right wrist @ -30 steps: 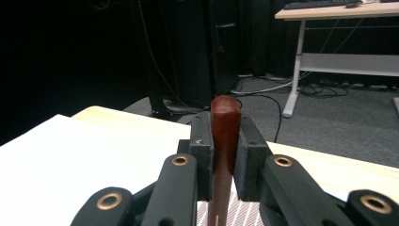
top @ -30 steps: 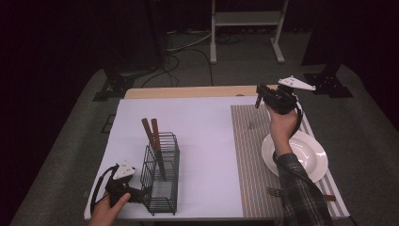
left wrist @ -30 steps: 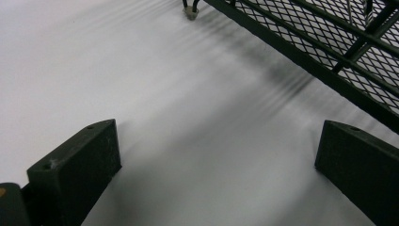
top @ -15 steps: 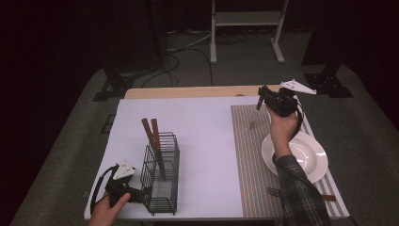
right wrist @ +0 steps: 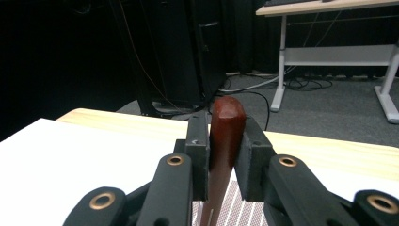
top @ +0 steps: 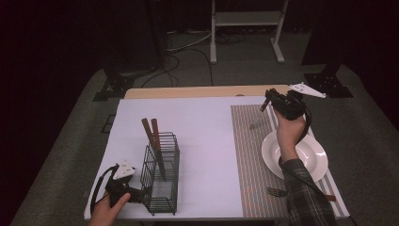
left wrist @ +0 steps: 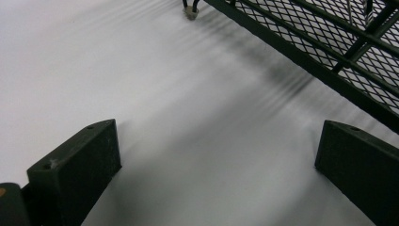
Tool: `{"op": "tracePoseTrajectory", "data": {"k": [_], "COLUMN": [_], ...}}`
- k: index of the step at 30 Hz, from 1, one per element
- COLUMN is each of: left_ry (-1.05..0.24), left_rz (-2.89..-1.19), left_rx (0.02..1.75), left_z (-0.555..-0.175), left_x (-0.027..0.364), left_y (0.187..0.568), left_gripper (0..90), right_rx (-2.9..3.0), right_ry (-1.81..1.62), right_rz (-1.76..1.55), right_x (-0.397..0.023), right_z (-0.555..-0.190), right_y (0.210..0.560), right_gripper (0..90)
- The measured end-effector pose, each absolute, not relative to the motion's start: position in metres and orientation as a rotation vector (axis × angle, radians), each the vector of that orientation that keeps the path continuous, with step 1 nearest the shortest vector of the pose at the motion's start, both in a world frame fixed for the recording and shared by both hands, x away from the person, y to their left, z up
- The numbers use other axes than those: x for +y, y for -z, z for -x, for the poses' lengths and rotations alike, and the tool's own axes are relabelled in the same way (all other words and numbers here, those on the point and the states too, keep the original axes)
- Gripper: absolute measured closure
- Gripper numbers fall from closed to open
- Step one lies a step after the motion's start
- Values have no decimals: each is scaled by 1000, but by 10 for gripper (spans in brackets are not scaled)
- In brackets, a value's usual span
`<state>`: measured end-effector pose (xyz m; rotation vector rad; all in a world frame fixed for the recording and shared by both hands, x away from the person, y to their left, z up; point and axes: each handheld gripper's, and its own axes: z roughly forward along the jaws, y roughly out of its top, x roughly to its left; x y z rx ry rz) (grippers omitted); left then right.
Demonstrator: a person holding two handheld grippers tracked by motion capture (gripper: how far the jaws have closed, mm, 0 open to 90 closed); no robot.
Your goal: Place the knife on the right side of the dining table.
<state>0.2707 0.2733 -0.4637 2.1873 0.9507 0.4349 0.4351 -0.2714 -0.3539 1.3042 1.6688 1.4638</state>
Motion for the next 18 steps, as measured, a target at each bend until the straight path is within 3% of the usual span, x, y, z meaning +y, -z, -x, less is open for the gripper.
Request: {"op": "tracePoseTrajectory", "data": {"k": [18], "left_ry": [-433], "left_rz": [-2186], "left_rx": [952], "left_z": [-271], "left_x": [273], "left_y": [464], "left_gripper": [0], "right_rx": [1645], "right_ry": [-1445], "right_rz": [-1365], "right_x": [-288], "right_z": [-434], "right_y": [358], "right_gripper": [707]}}
